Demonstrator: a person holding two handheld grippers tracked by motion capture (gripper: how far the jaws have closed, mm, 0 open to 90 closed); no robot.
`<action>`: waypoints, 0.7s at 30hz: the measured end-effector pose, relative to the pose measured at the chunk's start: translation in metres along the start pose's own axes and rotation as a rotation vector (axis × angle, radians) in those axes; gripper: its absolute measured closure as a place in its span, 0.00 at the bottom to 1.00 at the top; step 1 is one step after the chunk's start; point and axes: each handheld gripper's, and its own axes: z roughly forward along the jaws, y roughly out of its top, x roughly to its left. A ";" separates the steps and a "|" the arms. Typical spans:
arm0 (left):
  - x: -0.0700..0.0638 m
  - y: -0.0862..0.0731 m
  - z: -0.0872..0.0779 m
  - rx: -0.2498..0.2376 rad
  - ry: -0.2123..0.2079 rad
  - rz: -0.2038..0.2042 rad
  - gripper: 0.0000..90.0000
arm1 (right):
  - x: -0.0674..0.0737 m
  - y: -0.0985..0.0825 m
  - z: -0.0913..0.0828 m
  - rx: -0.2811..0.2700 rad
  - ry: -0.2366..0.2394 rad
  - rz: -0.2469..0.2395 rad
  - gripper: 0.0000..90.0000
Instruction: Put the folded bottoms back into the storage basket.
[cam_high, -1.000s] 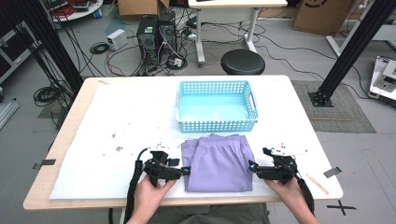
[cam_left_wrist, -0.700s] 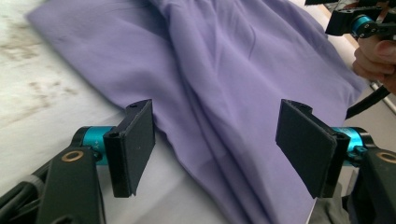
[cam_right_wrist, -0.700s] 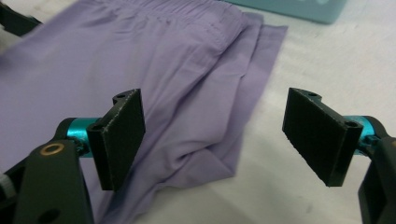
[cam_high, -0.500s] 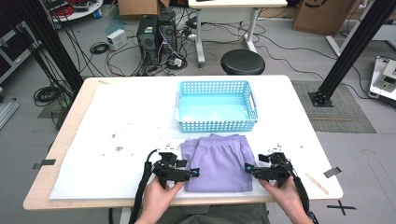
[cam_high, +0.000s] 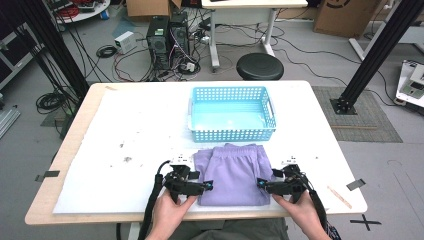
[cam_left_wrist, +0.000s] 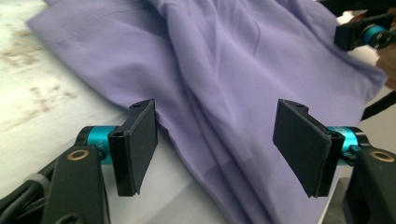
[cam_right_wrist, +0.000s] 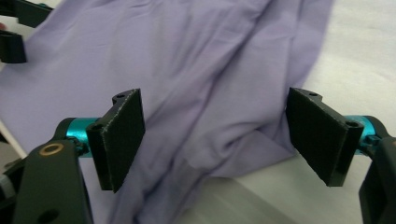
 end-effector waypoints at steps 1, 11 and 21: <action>0.000 0.000 0.000 -0.002 -0.002 -0.005 0.34 | 0.001 0.001 0.001 0.002 0.010 0.001 0.24; -0.001 0.000 -0.001 0.005 0.007 0.004 0.41 | 0.008 0.003 0.006 0.010 0.017 -0.019 0.24; 0.001 -0.003 -0.009 0.005 0.082 0.014 0.38 | 0.009 0.001 0.006 0.005 0.003 -0.049 0.26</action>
